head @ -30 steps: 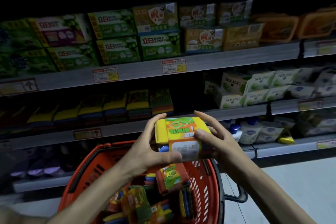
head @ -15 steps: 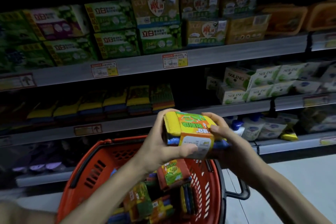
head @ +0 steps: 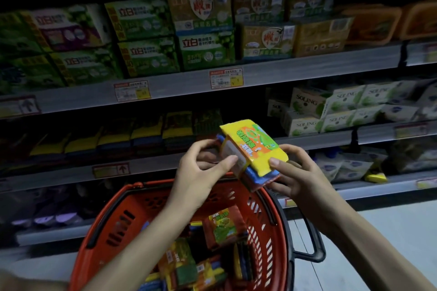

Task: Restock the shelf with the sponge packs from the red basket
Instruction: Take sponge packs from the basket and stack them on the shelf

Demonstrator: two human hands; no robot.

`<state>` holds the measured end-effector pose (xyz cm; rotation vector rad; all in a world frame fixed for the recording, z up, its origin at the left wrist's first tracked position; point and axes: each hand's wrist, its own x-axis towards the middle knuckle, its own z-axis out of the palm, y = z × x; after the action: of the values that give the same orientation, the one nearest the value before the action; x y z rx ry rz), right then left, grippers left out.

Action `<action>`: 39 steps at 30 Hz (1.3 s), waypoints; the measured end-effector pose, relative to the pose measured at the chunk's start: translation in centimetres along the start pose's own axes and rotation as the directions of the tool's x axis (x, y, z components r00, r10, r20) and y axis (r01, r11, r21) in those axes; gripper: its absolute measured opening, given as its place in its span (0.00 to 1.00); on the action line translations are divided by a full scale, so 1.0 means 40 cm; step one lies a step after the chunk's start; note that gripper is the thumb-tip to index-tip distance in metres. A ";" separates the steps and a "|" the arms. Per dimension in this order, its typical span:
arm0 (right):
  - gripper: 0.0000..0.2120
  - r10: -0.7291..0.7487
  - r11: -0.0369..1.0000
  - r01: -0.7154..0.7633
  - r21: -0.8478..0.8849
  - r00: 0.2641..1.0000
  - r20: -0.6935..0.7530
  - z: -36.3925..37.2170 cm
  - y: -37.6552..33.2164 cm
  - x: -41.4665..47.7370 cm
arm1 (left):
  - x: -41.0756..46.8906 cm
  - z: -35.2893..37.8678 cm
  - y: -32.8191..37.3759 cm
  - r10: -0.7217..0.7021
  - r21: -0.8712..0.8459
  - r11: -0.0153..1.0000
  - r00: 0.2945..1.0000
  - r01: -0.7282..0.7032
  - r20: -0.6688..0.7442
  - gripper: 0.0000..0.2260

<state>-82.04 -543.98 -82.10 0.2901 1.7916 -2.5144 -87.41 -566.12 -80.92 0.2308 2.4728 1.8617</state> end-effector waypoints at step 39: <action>0.09 -0.334 0.942 0.277 -0.187 0.792 -0.511 0.054 0.069 0.251 | 0.102 0.243 -0.098 -0.058 -0.246 0.969 0.982 0.013 -0.179 0.18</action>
<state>-91.76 -546.18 -85.76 0.8433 2.3269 -2.7304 -90.67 -557.36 -87.17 0.0034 2.3030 2.2398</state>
